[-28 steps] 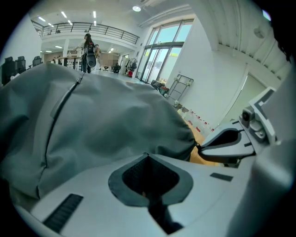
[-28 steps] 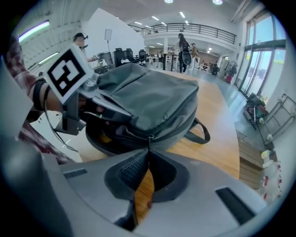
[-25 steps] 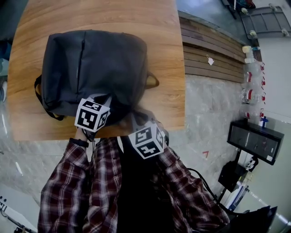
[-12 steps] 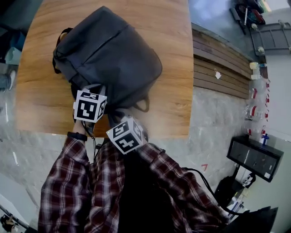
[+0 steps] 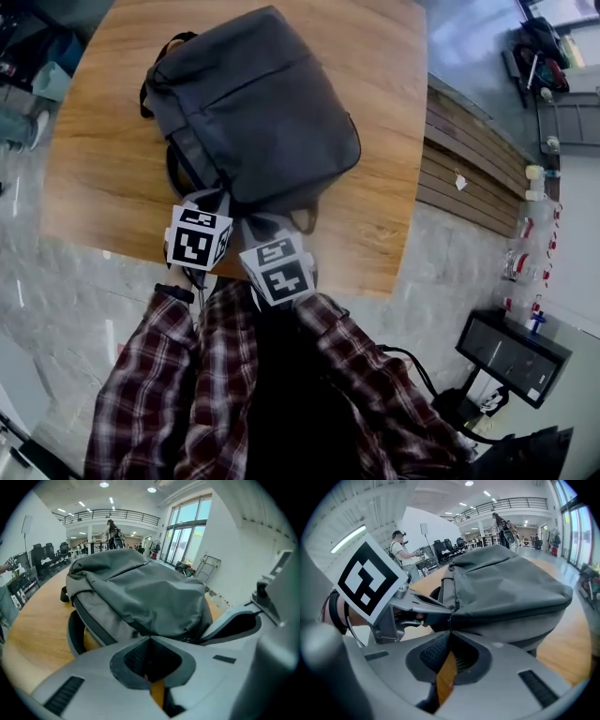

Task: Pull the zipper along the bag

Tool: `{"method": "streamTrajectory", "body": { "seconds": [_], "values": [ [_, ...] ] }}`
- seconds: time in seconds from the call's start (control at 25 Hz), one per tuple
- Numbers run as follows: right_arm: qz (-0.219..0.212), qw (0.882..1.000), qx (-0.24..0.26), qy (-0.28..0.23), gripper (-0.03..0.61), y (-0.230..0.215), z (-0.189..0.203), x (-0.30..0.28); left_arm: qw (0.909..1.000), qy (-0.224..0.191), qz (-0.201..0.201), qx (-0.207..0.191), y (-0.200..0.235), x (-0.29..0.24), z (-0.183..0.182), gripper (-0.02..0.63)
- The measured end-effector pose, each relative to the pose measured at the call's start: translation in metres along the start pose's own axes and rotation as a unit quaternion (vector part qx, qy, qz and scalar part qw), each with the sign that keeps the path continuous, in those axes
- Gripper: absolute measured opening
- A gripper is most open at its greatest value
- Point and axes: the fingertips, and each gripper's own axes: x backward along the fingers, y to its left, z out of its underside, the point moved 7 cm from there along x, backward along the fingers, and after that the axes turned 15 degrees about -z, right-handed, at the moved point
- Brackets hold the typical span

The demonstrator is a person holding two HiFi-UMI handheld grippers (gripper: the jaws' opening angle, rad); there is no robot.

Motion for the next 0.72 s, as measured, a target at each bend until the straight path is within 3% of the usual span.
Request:
{"method": "streamTrajectory", "body": {
  "seconds": [0.48,0.72],
  "values": [
    [0.082,0.990,0.101,0.047,0.014,-0.037,0.017,0.053,0.9993,-0.015,0.022,0.025,-0.015,0.002,0.010,0.008],
    [0.116,0.987,0.101,0.043,0.018,-0.080,0.005,0.078,0.9979,-0.010,0.047,0.043,-0.020,-0.003,0.003,0.008]
  ]
}}
